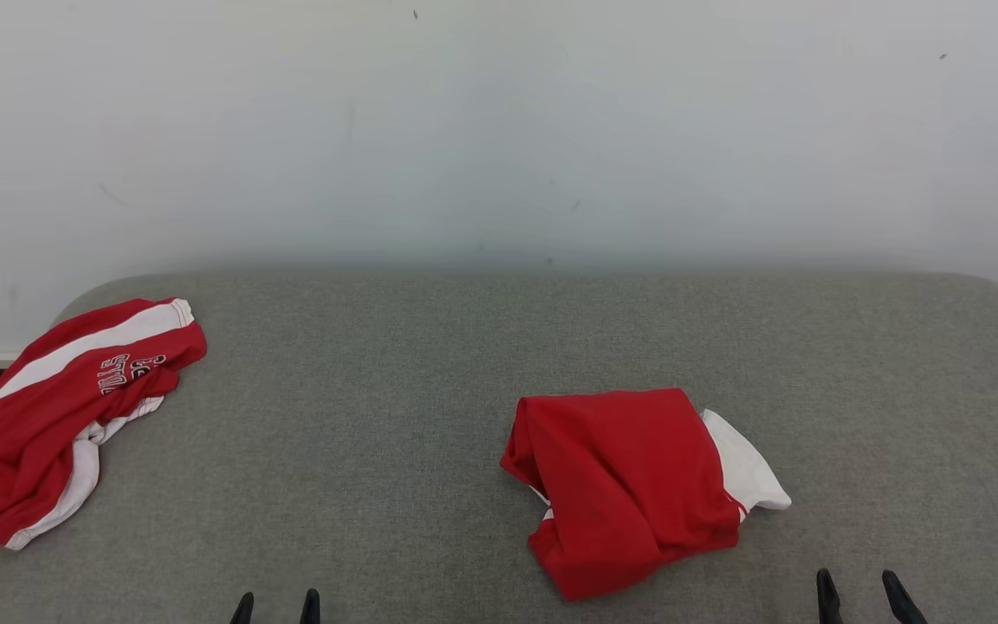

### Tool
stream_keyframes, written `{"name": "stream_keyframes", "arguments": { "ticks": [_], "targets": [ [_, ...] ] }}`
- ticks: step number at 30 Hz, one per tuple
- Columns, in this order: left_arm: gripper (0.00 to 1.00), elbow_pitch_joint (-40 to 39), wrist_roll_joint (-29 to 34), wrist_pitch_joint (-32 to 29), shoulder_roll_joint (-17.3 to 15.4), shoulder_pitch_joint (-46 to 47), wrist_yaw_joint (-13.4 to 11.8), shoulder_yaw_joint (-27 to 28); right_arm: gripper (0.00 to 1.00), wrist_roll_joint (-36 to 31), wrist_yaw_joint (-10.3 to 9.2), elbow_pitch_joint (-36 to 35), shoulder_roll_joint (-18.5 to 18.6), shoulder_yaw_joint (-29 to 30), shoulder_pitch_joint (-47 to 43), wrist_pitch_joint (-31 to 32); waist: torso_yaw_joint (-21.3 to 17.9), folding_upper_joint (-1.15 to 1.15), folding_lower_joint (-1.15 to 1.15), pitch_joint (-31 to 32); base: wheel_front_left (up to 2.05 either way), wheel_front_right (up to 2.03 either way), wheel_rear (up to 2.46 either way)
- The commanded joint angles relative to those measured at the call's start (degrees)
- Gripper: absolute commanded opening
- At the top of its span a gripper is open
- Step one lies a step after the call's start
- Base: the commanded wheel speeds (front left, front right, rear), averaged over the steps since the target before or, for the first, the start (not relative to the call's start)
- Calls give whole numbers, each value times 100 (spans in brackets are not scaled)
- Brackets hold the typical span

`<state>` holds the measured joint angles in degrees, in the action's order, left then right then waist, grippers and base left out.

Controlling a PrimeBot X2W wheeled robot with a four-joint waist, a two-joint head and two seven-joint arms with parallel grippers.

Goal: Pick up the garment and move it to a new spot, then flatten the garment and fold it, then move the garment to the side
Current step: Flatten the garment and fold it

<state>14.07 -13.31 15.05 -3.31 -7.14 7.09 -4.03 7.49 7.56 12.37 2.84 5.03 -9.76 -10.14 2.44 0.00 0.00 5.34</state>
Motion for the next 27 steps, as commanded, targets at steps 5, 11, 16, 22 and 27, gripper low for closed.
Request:
{"name": "stream_keyframes", "arguments": {
  "ticks": [5, 11, 16, 22, 27],
  "targets": [
    [100, 16, 92, 18, 21, -82, 38, -49, 100, 311, -13, -41, 8, 54, 417, 370, -24, 0, 0, -22, 0, 0, 0],
    [100, 8, 130, 18, 23, 23, 51, -145, 100, 373, -13, 185, 8, 401, 1235, 1741, 39, 0, 0, -139, 0, 0, 0],
    [100, -52, 89, 18, -16, 161, 29, -353, 100, 229, -12, 637, 7, 691, 2017, 2846, 237, 0, 0, -327, 0, 0, 0],
    [100, -129, 10, 19, -67, 320, 30, -543, 100, -24, -12, 1393, 8, 993, 2771, 3429, 564, 0, 0, -617, 0, 0, 0],
    [100, -191, -19, 19, -99, 495, 30, -656, 100, -397, -12, 1897, 11, 1310, 3219, 3514, 809, 0, 0, -949, 0, 0, 0]
  ]
}}
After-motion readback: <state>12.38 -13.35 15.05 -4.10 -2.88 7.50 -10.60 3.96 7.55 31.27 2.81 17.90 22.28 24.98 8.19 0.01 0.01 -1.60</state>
